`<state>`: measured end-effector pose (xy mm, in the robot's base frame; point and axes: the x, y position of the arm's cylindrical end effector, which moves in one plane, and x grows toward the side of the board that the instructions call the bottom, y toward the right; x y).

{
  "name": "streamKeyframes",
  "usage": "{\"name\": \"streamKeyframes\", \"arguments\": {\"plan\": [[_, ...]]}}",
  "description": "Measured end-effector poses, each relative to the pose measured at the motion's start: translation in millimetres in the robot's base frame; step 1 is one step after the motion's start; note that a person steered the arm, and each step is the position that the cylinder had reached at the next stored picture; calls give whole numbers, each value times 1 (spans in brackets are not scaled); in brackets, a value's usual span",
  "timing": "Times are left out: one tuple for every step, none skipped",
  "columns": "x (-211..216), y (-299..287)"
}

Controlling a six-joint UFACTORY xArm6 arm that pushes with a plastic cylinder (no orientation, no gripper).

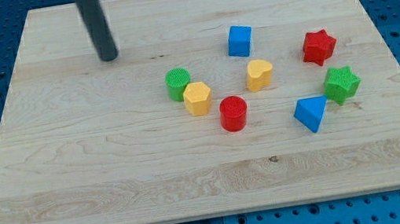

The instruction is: Separate the green circle from the hexagon

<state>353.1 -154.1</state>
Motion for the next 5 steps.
{"name": "streamKeyframes", "arguments": {"plan": [[45, 9], [106, 26], [151, 33], [171, 73], [172, 125]]}}
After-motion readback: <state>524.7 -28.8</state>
